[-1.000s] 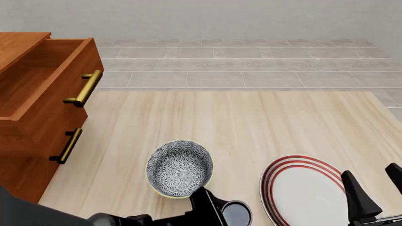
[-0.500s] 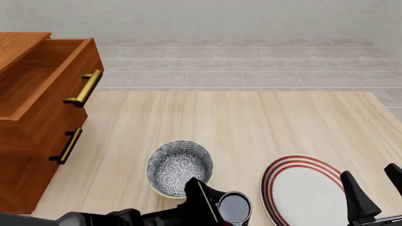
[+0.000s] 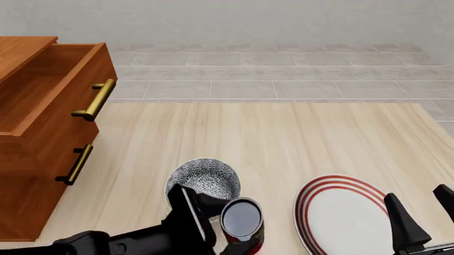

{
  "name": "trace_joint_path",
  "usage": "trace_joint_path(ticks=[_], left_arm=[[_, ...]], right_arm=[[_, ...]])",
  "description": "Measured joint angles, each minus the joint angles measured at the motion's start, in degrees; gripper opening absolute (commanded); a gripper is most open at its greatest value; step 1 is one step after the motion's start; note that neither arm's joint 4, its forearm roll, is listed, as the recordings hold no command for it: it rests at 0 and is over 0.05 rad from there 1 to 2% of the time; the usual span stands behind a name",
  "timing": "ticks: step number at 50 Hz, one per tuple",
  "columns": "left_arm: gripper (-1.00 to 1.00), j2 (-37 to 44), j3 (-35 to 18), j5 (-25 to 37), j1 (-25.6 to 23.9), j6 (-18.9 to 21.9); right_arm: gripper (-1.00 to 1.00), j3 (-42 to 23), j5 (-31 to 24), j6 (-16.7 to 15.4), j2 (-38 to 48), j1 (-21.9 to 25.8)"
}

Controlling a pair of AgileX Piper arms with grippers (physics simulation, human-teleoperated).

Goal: Put the ketchup in the top drawer of the cabinet.

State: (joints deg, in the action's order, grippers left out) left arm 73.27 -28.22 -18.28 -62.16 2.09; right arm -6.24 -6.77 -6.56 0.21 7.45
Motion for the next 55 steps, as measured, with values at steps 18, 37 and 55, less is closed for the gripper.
trace_joint_path(ticks=[18,37,55], left_arm=[[-1.0,-18.71,3.16,9.74,2.95,0.49],[-1.0,-32.09,1.82,21.51,7.23,-0.42],[-1.0,-43.87,-7.08,40.77,15.15,-2.95]], right_arm=[[1.0,0.5,0.24,-0.12,0.04,0.21],[1.0,1.38,0.68,-1.13,0.03,0.35],[1.0,1.17,-0.03,-2.39,-0.05,0.26]])
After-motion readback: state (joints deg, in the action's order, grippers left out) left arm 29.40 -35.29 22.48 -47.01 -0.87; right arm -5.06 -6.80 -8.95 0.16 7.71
